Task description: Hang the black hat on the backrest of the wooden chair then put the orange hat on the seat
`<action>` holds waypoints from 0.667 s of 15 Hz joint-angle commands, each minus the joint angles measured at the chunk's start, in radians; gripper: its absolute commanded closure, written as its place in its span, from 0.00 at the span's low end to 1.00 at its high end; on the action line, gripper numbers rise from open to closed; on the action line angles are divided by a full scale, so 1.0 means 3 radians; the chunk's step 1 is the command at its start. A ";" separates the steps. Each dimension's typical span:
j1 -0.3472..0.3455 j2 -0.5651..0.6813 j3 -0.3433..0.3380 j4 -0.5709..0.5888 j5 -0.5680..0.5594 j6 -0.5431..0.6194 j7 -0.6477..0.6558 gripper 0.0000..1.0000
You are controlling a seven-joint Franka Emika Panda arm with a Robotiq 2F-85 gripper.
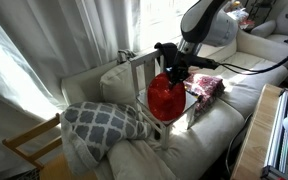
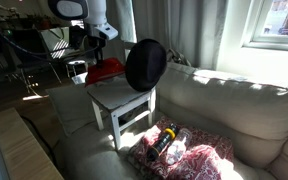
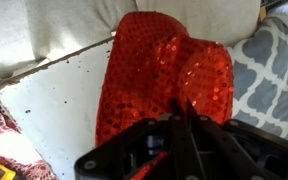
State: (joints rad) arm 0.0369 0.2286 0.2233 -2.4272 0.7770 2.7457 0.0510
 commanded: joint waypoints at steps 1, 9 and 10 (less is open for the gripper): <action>0.0006 0.0216 0.0071 -0.0049 0.0271 0.0474 -0.0177 0.99; 0.0037 0.0557 0.0144 0.0013 0.0281 0.0881 -0.0083 0.66; 0.0058 0.0555 0.0130 0.0008 0.0259 0.0916 -0.0051 0.59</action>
State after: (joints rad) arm 0.0402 0.3721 0.2601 -2.4330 0.8450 2.9755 0.0224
